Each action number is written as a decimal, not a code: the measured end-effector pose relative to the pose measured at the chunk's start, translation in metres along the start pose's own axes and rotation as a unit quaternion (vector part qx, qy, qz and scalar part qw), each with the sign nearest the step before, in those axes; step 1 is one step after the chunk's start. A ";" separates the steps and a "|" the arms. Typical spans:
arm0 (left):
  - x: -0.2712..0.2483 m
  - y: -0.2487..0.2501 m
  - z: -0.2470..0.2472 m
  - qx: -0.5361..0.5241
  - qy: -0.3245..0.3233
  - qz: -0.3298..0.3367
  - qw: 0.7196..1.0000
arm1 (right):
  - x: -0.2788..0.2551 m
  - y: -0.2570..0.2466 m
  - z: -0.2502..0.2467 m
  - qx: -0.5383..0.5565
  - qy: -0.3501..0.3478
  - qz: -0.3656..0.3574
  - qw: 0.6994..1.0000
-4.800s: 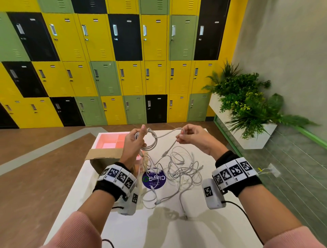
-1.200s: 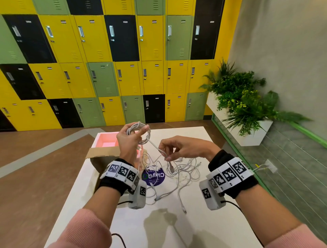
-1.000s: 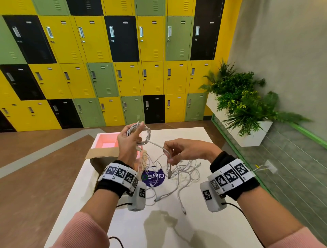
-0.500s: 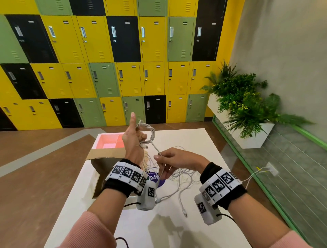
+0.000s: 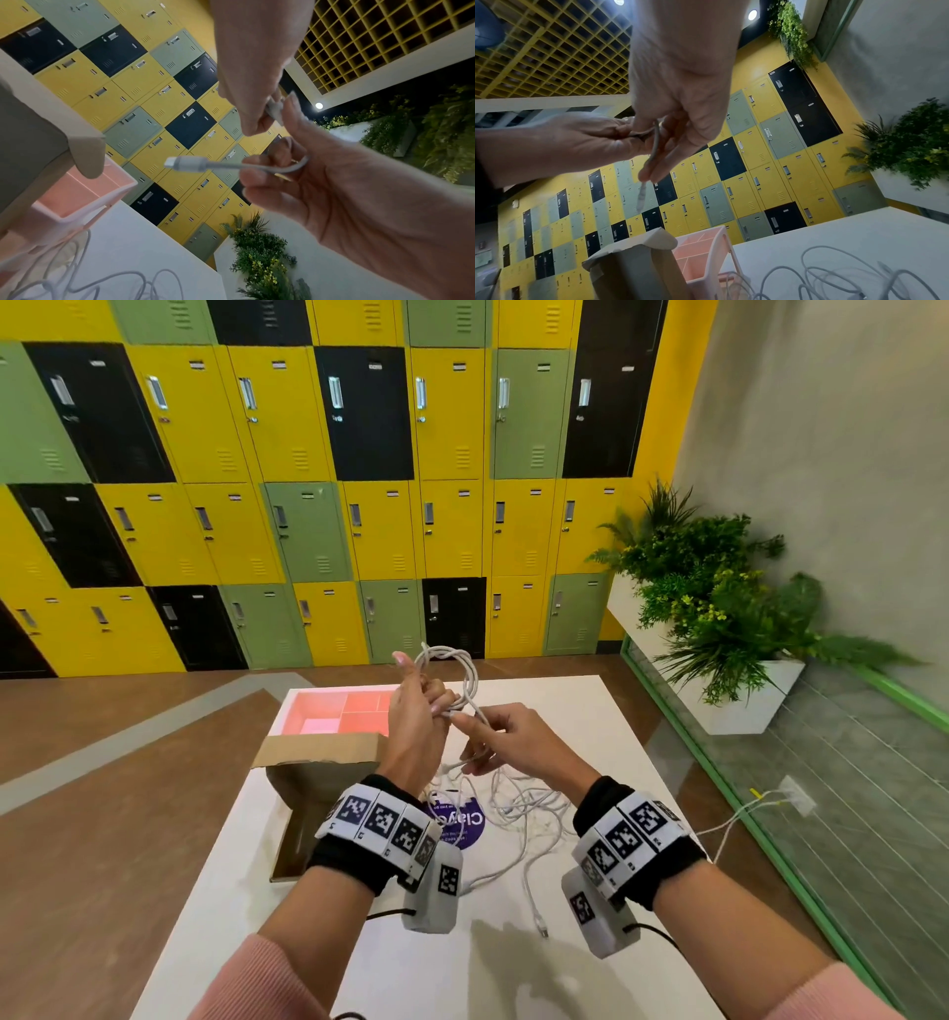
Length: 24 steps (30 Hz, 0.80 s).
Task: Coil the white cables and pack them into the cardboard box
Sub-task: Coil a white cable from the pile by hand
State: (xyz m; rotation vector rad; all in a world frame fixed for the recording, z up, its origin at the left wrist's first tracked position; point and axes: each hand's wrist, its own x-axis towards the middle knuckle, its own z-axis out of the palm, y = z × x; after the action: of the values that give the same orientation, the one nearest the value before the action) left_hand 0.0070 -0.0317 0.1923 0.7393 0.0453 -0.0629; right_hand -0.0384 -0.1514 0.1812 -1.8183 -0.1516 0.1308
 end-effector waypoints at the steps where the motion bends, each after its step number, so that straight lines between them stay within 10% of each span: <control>1: 0.000 -0.001 -0.001 0.001 -0.014 -0.003 1.000 | 0.001 0.002 -0.001 0.010 0.009 -0.003 1.000; 24: 0.014 -0.013 -0.031 0.230 -0.180 -0.045 0.955 | 0.017 0.016 -0.011 0.110 0.185 -0.047 0.975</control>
State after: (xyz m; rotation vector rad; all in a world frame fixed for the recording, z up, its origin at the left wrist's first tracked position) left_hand 0.0192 -0.0205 0.1599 1.1810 -0.2934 -0.3020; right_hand -0.0195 -0.1635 0.1681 -1.5798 0.0394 -0.2493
